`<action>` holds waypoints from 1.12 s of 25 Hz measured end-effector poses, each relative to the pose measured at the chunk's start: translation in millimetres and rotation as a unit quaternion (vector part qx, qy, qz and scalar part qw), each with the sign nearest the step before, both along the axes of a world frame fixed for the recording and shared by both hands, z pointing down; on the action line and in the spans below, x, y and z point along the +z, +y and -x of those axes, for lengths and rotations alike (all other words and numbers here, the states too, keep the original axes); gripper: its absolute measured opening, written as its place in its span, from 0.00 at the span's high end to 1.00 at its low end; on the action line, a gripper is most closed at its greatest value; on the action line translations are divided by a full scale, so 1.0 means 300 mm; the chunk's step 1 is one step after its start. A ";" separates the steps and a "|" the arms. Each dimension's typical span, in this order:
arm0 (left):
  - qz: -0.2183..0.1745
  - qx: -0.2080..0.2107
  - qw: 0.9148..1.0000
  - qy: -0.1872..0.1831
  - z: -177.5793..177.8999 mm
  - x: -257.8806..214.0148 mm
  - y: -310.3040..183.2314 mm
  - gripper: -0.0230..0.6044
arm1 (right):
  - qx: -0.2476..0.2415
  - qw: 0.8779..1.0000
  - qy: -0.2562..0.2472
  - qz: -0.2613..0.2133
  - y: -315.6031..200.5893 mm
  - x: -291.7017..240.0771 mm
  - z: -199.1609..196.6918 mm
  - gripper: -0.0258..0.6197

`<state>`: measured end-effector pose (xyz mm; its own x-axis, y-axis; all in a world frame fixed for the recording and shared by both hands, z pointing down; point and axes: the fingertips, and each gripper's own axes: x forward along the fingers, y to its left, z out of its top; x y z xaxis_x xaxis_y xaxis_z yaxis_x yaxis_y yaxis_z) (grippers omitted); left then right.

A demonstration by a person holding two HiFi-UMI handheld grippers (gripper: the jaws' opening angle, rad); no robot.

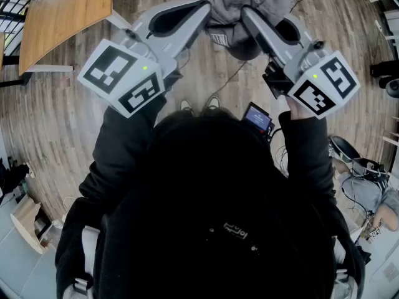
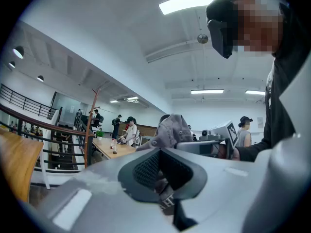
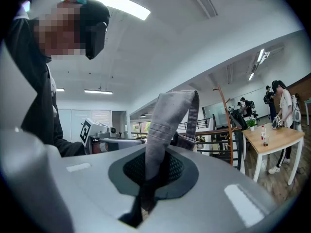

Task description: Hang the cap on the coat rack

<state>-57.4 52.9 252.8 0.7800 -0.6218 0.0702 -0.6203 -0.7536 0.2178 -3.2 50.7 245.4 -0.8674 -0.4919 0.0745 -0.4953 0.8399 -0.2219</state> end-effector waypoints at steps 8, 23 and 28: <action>-0.005 -0.013 1.000 -0.002 0.011 -0.023 0.000 0.96 | -0.004 1.000 -0.003 0.001 0.001 -0.006 0.001 0.93; 0.004 -0.025 1.000 -0.016 -0.023 -0.012 -0.031 0.96 | -0.015 1.000 -0.005 0.003 0.004 -0.003 0.004 0.93; 0.008 -0.026 0.999 -0.016 0.002 0.004 -0.035 0.96 | -0.008 1.000 -0.007 0.012 0.001 0.000 0.000 0.93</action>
<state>-58.0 42.4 254.0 0.7437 -0.6601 0.1051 -0.6656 -0.7168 0.2079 -3.3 51.1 245.4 -0.8759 -0.4767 0.0744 -0.4792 0.8416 -0.2490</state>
